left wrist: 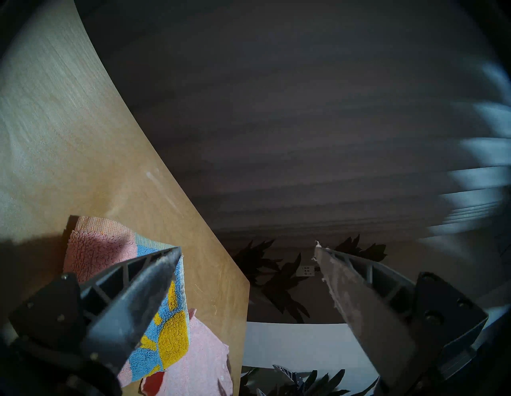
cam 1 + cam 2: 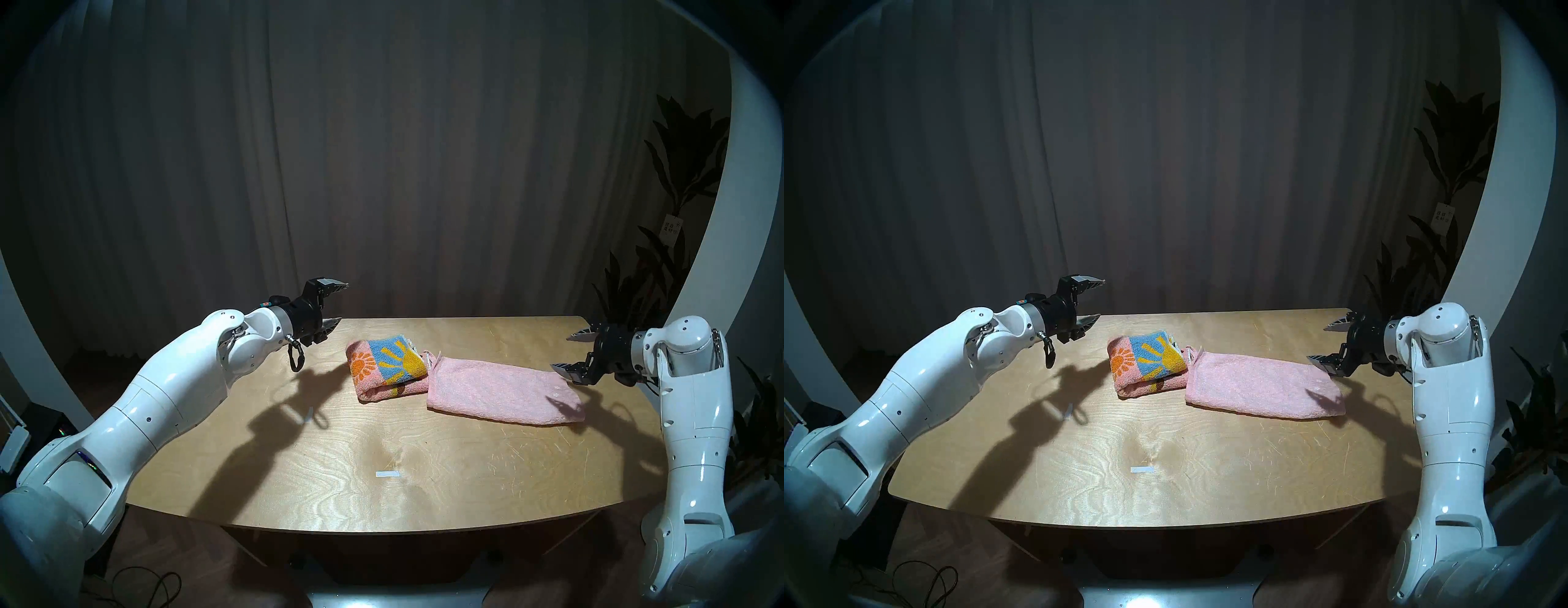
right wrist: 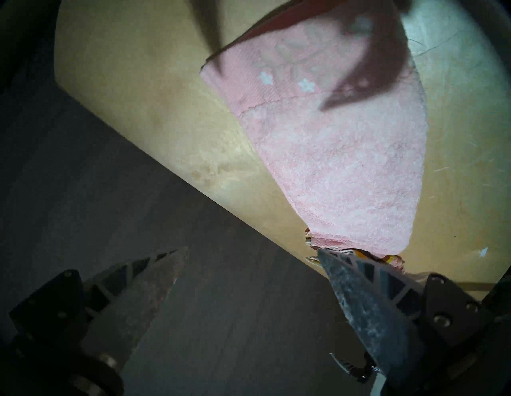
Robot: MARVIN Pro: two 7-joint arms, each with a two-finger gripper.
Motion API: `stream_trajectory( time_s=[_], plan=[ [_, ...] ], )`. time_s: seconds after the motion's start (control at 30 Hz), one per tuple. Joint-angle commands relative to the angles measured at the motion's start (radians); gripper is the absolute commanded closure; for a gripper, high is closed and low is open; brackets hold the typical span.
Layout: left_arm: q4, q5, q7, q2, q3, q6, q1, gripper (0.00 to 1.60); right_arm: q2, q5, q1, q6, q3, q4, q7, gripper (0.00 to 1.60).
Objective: Fold each towel twice and stack them on table
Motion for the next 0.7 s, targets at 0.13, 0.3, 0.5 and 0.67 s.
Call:
stream_trajectory(
  time_s=[0.13,0.3,0.5,0.67],
  plan=[
    [-0.08,0.008,-0.102,0.045,-0.048,-0.031,0.047,0.0,-0.165,0.146,-0.003,-0.152,0.053,-0.062,-0.03,0.0],
    [-0.107,0.017,-0.145,0.061,-0.062,-0.051,0.08,0.0,-0.219,0.204,-0.006,-0.219,0.09,-0.108,-0.039,0.0],
    [-0.142,0.028,-0.208,0.08,-0.082,-0.081,0.126,0.0,-0.295,0.216,-0.021,-0.31,0.147,-0.181,0.019,0.0],
    [-0.171,0.042,-0.273,0.093,-0.099,-0.115,0.169,0.0,-0.355,0.216,-0.034,-0.379,0.163,-0.256,0.096,0.0]
  ],
)
